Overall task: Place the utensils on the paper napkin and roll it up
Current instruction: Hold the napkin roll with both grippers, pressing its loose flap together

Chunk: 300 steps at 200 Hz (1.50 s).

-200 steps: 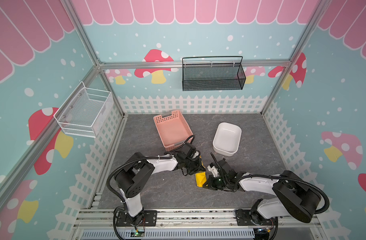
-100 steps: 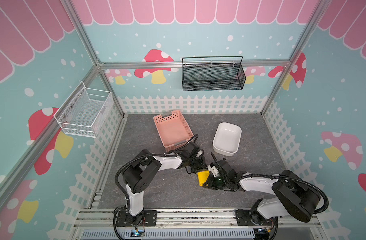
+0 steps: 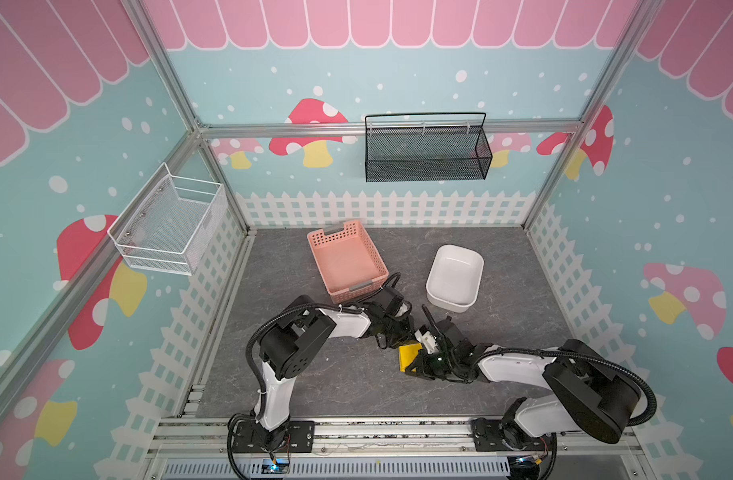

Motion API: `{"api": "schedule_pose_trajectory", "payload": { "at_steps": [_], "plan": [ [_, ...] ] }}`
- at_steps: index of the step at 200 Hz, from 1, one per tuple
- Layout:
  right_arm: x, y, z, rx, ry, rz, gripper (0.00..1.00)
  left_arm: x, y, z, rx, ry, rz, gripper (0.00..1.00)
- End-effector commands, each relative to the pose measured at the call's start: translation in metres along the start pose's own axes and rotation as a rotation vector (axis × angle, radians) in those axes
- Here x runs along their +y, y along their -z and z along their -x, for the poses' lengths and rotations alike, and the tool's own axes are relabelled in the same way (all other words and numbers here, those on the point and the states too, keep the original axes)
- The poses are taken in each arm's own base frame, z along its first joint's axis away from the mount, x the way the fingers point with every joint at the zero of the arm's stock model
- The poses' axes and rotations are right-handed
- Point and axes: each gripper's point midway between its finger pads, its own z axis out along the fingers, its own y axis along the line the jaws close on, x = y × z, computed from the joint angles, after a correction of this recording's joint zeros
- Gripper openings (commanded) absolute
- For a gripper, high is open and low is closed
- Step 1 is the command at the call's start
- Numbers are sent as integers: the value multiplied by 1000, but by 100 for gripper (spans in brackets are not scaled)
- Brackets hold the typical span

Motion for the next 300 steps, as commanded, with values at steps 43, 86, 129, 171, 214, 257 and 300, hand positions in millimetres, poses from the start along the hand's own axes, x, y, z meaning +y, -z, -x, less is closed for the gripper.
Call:
{"api": "schedule_pose_trajectory", "payload": {
  "at_steps": [43,86,129,171,214,257,300],
  "plan": [
    [-8,18,-5,-15,-38,-45,9,33,-15,-6,26,-3,79,3],
    [-7,32,4,-64,-77,-11,13,41,-11,-7,9,7,103,4],
    [-5,33,9,-68,-87,5,6,58,3,-2,-60,70,106,5],
    [10,29,10,-47,-88,93,5,70,19,4,-144,128,92,5],
    [21,22,5,-11,-104,167,4,73,23,7,-175,157,80,5],
    [17,15,-2,4,-129,177,3,74,23,8,-186,175,71,5],
    [18,10,2,-7,-142,186,3,73,21,9,-180,174,65,5]
  ]
}}
